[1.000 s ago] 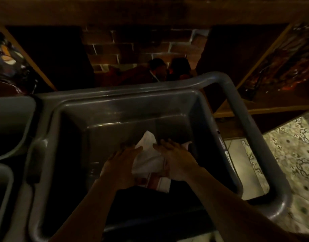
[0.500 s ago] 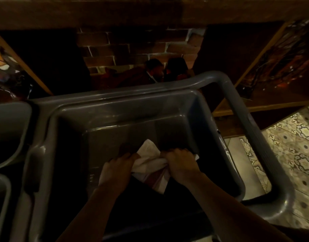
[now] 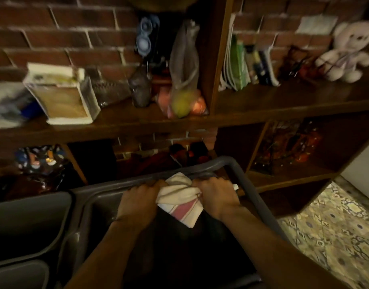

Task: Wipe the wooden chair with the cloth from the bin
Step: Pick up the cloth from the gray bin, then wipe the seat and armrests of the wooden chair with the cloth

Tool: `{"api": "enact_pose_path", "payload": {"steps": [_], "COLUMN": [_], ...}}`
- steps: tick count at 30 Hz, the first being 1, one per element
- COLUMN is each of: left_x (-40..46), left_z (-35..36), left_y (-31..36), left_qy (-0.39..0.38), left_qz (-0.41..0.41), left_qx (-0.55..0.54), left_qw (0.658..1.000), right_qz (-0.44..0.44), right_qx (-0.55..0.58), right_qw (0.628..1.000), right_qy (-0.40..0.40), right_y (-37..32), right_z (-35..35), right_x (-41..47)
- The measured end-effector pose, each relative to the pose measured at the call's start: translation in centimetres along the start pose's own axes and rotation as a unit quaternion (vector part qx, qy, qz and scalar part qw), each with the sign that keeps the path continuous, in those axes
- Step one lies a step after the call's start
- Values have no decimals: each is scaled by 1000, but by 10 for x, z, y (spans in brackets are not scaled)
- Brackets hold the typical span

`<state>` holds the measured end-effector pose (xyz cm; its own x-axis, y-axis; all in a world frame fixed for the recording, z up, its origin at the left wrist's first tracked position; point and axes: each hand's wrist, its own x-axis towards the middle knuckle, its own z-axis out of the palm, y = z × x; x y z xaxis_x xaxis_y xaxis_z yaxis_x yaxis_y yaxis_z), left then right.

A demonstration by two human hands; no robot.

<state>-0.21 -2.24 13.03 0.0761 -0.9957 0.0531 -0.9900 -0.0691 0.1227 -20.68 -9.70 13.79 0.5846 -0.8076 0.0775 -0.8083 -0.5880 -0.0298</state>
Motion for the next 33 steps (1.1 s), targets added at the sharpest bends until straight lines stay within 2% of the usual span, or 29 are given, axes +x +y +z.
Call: {"api": "enact_pose_path", "payload": {"steps": [6,14,24,33], "left_x": [5,8,17,45], "left_z": [-92,-176,-196,-152], "left_y": [14,43,97,194], "left_qy": [107,184,226,158], "left_qz": [22,82,160,281], "left_qx": [44,40,-2,-21], "left_qw": [993,979,961,946], "right_qz": [3,11,63,186], "right_qx": [-21,-58,-60,-38], "right_qw": [996,981,979,973], "right_qy": [91,187,184,134], "right_y": [-3,6,44,117], "right_z": [-95,-186,-217,-183], "right_x": [3,-16,-58,-125]}}
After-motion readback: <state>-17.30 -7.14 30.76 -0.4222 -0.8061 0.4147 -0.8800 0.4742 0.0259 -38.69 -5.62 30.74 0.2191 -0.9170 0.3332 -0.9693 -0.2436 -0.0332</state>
